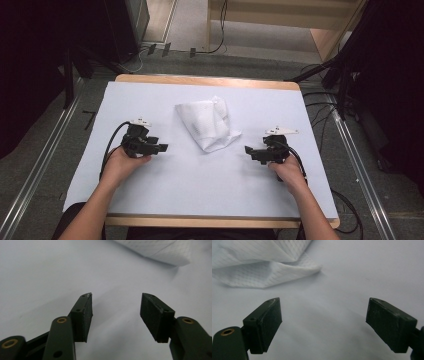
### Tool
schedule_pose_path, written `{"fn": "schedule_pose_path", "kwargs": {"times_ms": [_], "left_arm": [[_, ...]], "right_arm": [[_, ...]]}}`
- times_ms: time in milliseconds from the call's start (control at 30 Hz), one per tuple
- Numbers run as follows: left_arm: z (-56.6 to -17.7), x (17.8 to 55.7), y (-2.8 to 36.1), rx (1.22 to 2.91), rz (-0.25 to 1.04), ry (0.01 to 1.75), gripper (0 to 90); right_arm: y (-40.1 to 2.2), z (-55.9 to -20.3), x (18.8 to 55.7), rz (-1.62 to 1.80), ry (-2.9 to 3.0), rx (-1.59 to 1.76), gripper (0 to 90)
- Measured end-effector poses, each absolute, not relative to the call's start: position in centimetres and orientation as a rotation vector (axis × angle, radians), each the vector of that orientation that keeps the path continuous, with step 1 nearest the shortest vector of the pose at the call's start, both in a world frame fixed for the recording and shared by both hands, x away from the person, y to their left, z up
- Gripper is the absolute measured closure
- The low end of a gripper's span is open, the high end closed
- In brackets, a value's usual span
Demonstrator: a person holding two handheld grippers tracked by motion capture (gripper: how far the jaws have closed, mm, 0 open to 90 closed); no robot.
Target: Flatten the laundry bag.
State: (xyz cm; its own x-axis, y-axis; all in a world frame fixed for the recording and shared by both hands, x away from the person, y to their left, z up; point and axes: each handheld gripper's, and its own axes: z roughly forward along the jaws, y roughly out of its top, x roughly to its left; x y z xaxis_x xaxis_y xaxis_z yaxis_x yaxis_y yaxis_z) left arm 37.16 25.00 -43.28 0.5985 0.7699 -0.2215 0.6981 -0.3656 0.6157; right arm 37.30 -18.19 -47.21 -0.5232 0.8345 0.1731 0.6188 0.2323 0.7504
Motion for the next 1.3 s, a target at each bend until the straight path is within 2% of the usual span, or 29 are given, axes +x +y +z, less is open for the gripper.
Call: {"fn": "schedule_pose_path", "kwargs": {"times_ms": [100,333,500,533,900,1300], "left_arm": [[-42.7,37.8,24.4,2.138,0.104,1.123,51.0],[-41.9,39.4,23.1,2.152,0.092,1.049,52.1],[-42.4,39.0,22.6,2.184,0.112,1.04,49.3],[-42.7,38.9,22.7,2.194,0.092,1.066,47.2],[-43.1,38.7,23.3,2.17,0.054,1.106,38.5],[-43.2,38.7,24.0,2.177,0.065,1.145,36.9]], "right_arm": [[-17.6,-46.5,37.3,1.169,2.257,1.313,13.5],[-16.0,-45.4,38.3,1.161,2.318,1.251,15.1],[-15.4,-45.8,38.9,1.144,2.319,1.255,23.4],[-15.2,-45.9,38.9,1.139,2.326,1.242,29.1],[-14.9,-45.7,38.6,1.155,2.363,1.198,43.7],[-14.7,-45.4,39.0,1.171,2.364,1.223,48.6]]}}
